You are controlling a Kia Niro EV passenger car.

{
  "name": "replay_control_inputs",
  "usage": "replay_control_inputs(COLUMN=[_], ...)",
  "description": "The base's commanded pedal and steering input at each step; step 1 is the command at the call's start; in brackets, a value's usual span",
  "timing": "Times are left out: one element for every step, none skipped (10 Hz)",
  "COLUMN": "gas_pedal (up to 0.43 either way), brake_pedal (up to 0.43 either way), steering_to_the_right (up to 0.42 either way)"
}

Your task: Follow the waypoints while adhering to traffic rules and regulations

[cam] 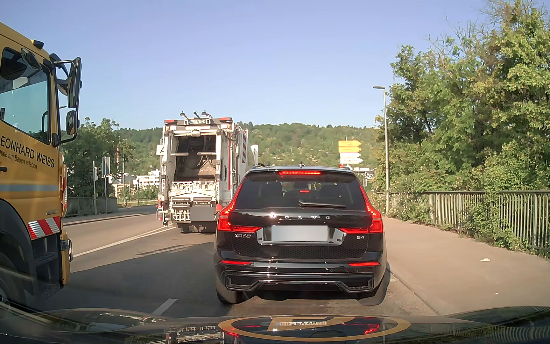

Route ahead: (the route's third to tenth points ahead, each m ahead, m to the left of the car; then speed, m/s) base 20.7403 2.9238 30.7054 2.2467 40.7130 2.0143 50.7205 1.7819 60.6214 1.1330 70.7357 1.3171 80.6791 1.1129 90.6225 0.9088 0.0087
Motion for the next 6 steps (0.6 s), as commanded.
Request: replay_control_inputs(gas_pedal=[0.000, 0.000, 0.000, 0.000, 0.000, 0.000], brake_pedal=[0.250, 0.244, 0.250, 0.250, 0.250, 0.250], steering_to_the_right=[0.001, 0.001, 0.001, 0.001, 0.001, 0.001])
